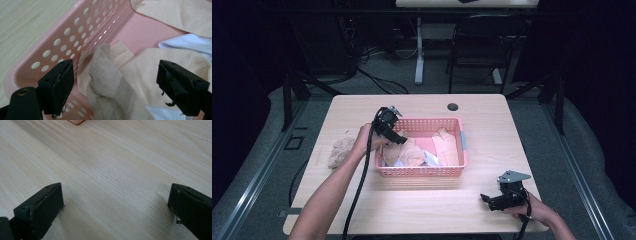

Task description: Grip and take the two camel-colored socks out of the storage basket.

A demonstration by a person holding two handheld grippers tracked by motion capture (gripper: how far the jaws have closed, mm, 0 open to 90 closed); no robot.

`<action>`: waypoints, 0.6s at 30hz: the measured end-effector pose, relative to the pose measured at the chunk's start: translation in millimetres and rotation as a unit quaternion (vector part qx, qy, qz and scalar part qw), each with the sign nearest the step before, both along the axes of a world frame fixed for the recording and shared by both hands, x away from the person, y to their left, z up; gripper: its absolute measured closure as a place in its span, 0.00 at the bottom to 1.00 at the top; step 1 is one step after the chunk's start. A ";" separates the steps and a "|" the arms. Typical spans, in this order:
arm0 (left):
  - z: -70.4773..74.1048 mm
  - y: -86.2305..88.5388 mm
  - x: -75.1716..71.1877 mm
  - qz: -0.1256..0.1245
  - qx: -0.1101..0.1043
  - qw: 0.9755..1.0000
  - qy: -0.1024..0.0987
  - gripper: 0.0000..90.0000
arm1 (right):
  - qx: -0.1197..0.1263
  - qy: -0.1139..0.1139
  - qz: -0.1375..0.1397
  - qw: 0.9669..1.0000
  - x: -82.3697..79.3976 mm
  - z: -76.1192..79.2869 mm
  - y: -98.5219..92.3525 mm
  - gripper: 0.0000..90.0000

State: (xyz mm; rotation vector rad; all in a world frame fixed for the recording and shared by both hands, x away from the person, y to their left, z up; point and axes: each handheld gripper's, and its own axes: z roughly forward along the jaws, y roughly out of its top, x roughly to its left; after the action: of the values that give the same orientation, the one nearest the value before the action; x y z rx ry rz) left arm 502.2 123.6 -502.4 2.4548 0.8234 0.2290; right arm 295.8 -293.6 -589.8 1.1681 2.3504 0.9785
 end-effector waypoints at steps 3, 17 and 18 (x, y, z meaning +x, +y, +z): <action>-2.2 -0.9 1.0 0.006 0.007 1.000 0.004 0.23 | 0.000 0.000 0.000 1.000 0.0 0.0 0.0 0.00; -9.5 -1.7 2.5 0.027 0.048 0.998 0.035 0.52 | 0.000 0.000 0.000 1.000 0.0 0.0 0.0 0.00; -10.0 -1.9 2.4 0.028 0.047 0.998 0.036 0.57 | 0.000 0.000 0.000 1.000 0.0 0.0 0.0 0.00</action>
State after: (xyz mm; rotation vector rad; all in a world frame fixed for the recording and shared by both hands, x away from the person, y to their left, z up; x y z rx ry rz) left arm 504.6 121.7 -512.4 2.5435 0.9328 0.2040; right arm 295.8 -293.5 -589.8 1.1679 2.3502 0.9787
